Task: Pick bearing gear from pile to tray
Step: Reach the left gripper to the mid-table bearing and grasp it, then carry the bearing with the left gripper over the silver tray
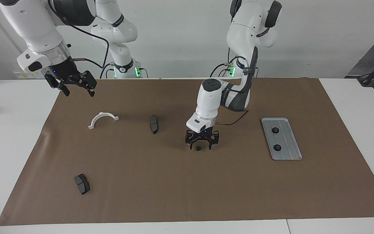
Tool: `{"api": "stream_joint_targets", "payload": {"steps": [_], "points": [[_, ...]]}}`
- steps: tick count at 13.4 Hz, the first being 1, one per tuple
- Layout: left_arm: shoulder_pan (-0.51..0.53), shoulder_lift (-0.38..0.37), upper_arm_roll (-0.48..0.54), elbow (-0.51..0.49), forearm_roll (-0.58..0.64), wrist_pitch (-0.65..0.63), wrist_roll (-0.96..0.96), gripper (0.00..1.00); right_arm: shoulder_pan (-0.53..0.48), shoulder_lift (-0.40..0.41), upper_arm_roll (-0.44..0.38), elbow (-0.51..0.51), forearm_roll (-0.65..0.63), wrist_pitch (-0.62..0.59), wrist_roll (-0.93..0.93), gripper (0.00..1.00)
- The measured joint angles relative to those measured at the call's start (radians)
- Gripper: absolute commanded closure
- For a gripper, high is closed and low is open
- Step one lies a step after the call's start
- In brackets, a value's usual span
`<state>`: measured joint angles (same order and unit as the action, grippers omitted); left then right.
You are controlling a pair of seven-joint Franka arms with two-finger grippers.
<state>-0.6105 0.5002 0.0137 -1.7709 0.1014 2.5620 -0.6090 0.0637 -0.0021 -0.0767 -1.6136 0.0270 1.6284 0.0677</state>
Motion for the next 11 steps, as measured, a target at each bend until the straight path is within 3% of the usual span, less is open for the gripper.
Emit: {"api": "stream_joint_targets", "payload": {"steps": [2, 4, 5, 6, 7, 11], "points": [[0.000, 0.000, -0.001, -0.032, 0.000, 0.050, 0.000, 0.06, -0.001, -0.003, 0.015, 0.001, -0.020, 0.000, 0.000, 0.00], [-0.001, 0.000, -0.003, -0.053, 0.000, 0.064, 0.000, 0.41, -0.001, -0.006, 0.025, 0.002, -0.025, 0.000, 0.000, 0.00], [-0.001, 0.000, -0.004, -0.055, 0.000, 0.064, 0.000, 0.70, -0.001, -0.006, 0.026, 0.002, -0.025, 0.000, 0.000, 0.00], [-0.001, 0.000, -0.005, -0.055, 0.000, 0.062, 0.000, 0.92, -0.002, -0.007, 0.026, 0.002, -0.025, 0.000, 0.000, 0.00], [-0.002, 0.000, -0.005, -0.055, 0.000, 0.060, 0.000, 0.99, -0.002, -0.007, 0.027, 0.002, -0.025, 0.000, 0.000, 0.00], [-0.001, -0.005, 0.002, -0.055, 0.000, 0.053, 0.000, 1.00, -0.001, -0.012, 0.030, 0.002, -0.025, -0.004, 0.000, 0.00]]}}
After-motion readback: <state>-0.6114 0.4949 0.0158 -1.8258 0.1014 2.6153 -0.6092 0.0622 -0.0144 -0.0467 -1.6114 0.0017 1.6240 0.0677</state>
